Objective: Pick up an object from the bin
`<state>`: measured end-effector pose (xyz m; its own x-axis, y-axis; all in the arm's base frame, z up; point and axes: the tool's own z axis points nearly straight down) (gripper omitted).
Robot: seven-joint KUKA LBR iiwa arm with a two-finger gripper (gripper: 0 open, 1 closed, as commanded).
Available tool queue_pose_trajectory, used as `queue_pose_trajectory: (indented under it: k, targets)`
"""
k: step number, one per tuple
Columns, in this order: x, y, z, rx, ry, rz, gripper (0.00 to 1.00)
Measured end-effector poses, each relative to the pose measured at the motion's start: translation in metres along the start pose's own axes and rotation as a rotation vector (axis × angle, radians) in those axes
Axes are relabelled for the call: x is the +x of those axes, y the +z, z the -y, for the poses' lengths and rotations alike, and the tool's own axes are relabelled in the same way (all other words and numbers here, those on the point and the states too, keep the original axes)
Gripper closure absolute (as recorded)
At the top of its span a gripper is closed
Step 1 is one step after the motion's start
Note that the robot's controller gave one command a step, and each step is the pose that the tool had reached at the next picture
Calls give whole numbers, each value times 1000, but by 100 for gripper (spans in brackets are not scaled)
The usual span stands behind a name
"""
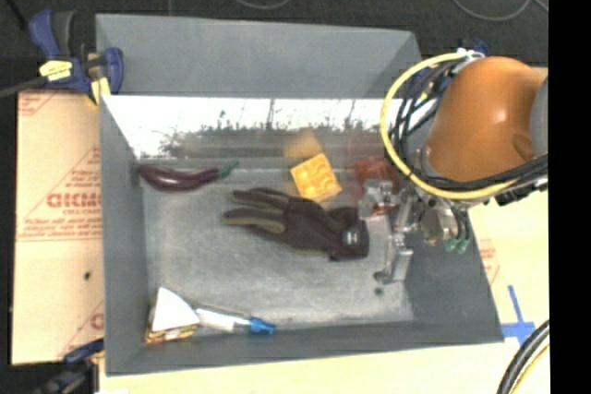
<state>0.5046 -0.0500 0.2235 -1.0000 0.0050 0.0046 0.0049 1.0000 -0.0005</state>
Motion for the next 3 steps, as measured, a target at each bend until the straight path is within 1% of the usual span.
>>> queue_pose_trajectory:
  k: [1, 2, 3]
  targets:
    - [-1, -4, 0, 1, -2, 8, 0]
    - [-10, 20, -13, 0, 66, 7, 0]
    - [-30, 55, -35, -1, 102, 11, 0]
